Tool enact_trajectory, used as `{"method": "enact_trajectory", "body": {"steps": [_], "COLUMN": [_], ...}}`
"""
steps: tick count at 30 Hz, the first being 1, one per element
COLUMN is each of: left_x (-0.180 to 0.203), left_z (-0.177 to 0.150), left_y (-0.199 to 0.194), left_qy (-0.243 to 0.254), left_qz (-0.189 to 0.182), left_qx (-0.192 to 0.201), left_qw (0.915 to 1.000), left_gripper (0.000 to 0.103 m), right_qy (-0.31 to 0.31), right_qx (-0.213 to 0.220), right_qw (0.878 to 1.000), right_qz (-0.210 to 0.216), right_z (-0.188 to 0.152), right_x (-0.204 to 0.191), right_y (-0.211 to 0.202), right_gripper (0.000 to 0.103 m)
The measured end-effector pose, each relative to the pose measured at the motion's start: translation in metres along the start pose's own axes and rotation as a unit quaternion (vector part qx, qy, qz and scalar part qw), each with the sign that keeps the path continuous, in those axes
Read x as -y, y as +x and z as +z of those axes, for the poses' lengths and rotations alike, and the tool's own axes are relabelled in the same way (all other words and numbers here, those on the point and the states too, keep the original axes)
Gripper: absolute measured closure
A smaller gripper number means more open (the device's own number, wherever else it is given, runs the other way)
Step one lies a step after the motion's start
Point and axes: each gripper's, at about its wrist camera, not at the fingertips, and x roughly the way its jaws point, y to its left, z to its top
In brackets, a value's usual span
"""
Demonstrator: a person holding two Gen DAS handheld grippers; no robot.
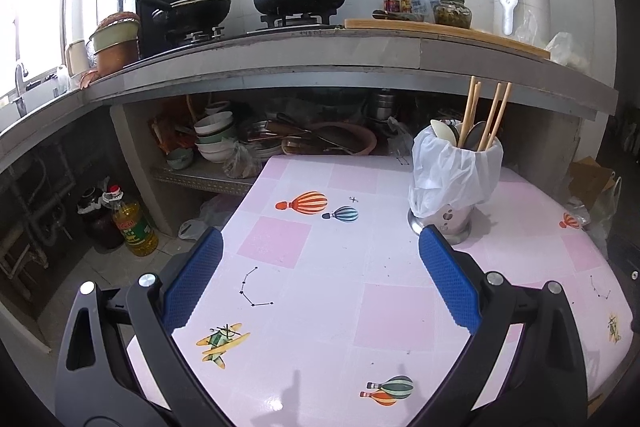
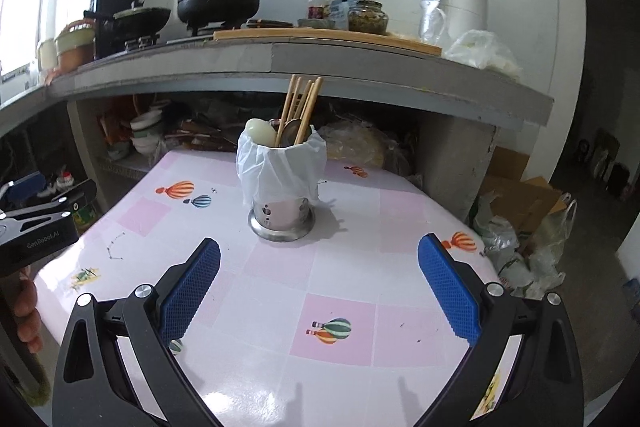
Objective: Organize utensils
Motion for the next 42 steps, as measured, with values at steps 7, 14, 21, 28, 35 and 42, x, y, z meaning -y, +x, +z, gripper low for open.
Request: {"method": "enact_trajectory", "body": {"steps": [7, 14, 21, 28, 35, 42], "left_x": [-0.007, -0.013, -0.01, 0.004, 0.015, 0.021], "left_z": [-0.006, -0.01, -0.013, -0.017, -0.021, -0.022], "left_y": [-0.009, -0.011, -0.016, -0.02, -0.015, -0.014], "left_qy": [-0.013, -0.028, -0.022, 0.0, 0.009, 0.011], "left_qz": [-0.008, -0.029, -0.032, -0.041, -0.049, -0.056], "left_qx": [-0.004, -0.024, -0.021, -0.022, -0.043, -0.047], "left_qw": [0.9999, 0.9989, 0.999, 0.9989, 0.9978, 0.9972], "left_gripper": [0.008, 0.008, 0.008, 0.008, 0.008, 0.008], "right_qy": [0.031, 0.046, 0.06, 0.069, 0.072, 0.075], "right_qx": [0.004, 0.0, 0.006, 0.005, -0.001, -0.007], "right_qw": [1.0, 0.999, 0.998, 0.997, 0.997, 0.997], "right_qz": [-0.005, -0.001, -0.014, -0.021, -0.029, -0.032], "right_z": [-0.016, -0.031, -0.031, -0.028, -0.03, -0.032], "right_x": [0.019, 0.023, 0.032, 0.038, 0.041, 0.044], "right_y": [-0.014, -0.023, -0.027, -0.025, -0.024, -0.023], "right_gripper": [0.006, 0.006, 0.007, 0.006, 0.006, 0.006]}}
